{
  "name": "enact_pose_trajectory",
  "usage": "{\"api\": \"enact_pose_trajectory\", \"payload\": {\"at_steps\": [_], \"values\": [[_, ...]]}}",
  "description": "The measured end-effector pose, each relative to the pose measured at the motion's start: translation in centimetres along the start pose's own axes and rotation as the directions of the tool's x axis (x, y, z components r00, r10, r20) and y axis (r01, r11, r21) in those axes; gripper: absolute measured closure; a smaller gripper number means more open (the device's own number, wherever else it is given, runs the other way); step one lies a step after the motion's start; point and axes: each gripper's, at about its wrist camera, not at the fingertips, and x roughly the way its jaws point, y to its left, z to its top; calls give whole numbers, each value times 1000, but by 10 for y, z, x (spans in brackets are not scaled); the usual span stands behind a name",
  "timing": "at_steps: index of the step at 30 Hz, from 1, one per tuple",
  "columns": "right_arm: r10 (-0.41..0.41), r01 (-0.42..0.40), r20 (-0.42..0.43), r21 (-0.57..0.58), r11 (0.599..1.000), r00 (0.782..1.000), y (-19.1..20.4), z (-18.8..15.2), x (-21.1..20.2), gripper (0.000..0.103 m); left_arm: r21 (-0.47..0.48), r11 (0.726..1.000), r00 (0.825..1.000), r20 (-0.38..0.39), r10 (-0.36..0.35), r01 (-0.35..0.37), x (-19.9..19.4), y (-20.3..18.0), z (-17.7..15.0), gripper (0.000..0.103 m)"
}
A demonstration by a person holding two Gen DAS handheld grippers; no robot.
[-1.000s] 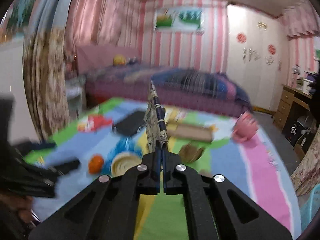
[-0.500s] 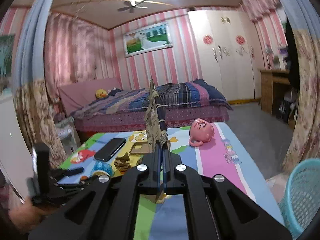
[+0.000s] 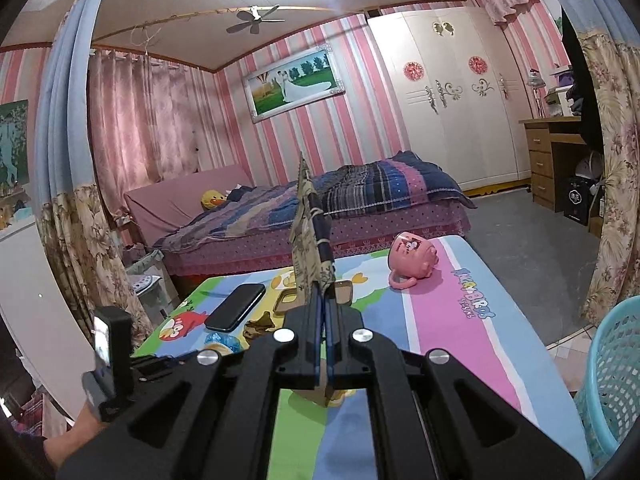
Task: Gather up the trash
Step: 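Grasp the printed snack wrapper with the right tool while the left tool grasps the cream round lid, then carry both items to the teal basket and open the right tool over it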
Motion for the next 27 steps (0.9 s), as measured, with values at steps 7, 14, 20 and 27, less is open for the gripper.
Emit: {"api": "enact_pose_trajectory", "payload": {"at_steps": [7,14,20,27], "values": [[-18,18,7,4,1000,1000,-9,-1,-5,102,-34,999,995,91,-39,42,-31,0,3,99],[-38,38,3,3,999,999,-12,-5,-7,102,-81,995,990,132,-45,56,-43,3,8,99],[-67,67,9,-26,997,998,-14,-7,-13,102,-96,995,982,190,-21,39,-69,-2,33,99],[-267,274,91,-67,959,959,-40,-3,-54,102,-92,990,960,268,-77,105,-99,-53,72,99]]}}
